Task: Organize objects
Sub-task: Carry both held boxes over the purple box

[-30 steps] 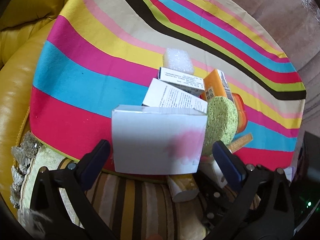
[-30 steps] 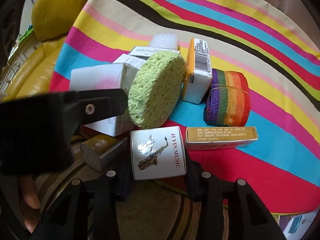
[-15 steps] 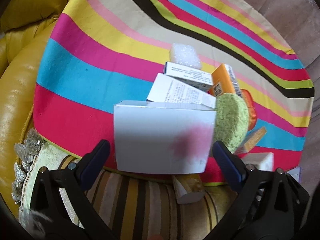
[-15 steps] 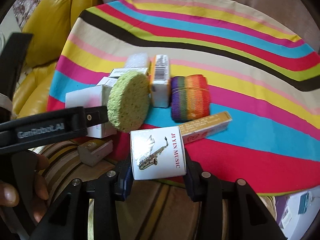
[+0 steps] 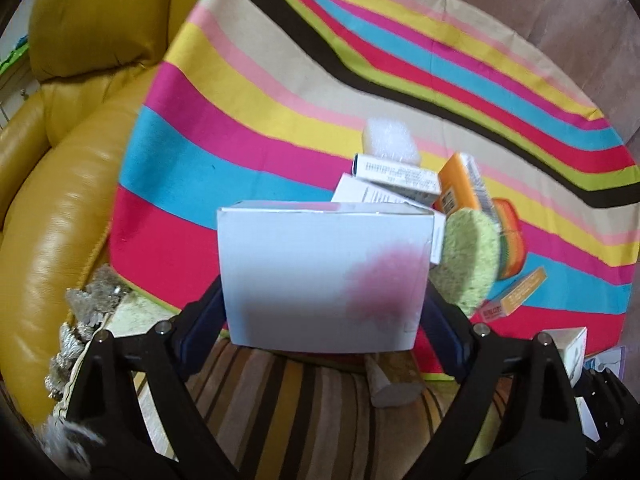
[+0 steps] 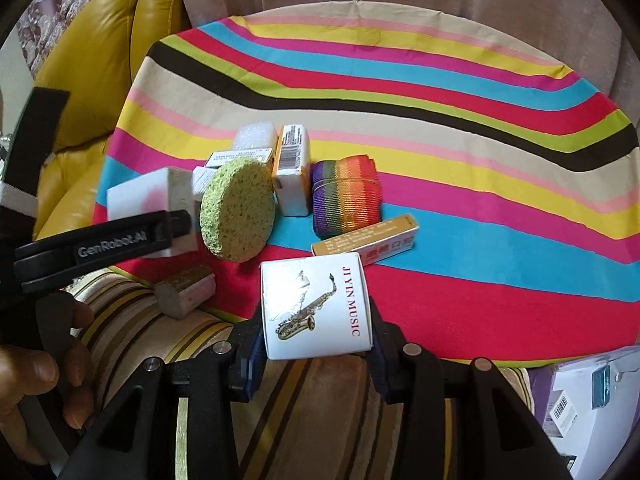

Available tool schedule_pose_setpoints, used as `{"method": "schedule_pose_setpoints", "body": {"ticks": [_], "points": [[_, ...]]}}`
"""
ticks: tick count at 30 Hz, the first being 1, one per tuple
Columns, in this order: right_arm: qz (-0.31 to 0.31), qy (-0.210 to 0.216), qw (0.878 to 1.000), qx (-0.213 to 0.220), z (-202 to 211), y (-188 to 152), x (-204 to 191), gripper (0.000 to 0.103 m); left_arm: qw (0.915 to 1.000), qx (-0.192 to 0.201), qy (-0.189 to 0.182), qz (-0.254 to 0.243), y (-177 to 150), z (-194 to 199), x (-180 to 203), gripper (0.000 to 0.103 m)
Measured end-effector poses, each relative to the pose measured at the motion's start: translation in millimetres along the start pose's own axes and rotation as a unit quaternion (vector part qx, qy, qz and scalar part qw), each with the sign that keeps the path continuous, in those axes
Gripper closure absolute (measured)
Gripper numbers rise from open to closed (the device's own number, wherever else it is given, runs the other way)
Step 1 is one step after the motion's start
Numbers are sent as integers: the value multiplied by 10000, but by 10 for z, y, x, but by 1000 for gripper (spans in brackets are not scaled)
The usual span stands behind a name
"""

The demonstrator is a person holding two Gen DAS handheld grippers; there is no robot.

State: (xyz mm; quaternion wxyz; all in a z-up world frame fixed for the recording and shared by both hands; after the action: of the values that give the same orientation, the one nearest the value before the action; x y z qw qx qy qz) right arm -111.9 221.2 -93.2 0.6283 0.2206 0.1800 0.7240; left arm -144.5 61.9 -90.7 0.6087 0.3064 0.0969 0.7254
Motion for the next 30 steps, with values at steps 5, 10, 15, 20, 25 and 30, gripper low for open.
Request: {"method": "schedule_pose_setpoints", "body": {"ticks": [5, 10, 15, 20, 25, 30], "points": [[-153, -56, 9999, 21, 103, -36, 105, 60, 9995, 144, -200, -180, -45, 198, 228, 12], [-303, -255, 9992, 59, 178, -77, 254, 60, 9980, 99, -465, -423, -141, 260, 523, 12], [-507, -437, 9977, 56, 229, -142, 443, 60, 9949, -1, -697, -734, -234, 251, 800, 12], [-730, -575, 9957, 31, 276, -225, 657, 60, 9914, -77, -866, -977, -344, 265, 1044, 12], [-931, -651, 9935, -8, 298, -299, 829, 60, 9876, -161, -986, -1213, -440, 268, 1267, 12], [-1105, -756, 9910, -2, 335, -360, 994, 60, 9824, -285, -1138, -1453, -557, 245, 1504, 12]]}}
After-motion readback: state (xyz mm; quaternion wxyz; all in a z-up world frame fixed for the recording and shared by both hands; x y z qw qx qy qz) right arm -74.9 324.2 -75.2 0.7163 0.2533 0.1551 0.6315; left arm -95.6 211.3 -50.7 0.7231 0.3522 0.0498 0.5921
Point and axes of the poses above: each gripper's, at about its wrist camera, not at the fingertips, and z roughly against the way its jaws point, x to its right, y to its top, the point moved 10 cm from there along -z, roughly the way its jaws point, and after that the axes turned 13 degrees about -y, right-handed, at the moved point
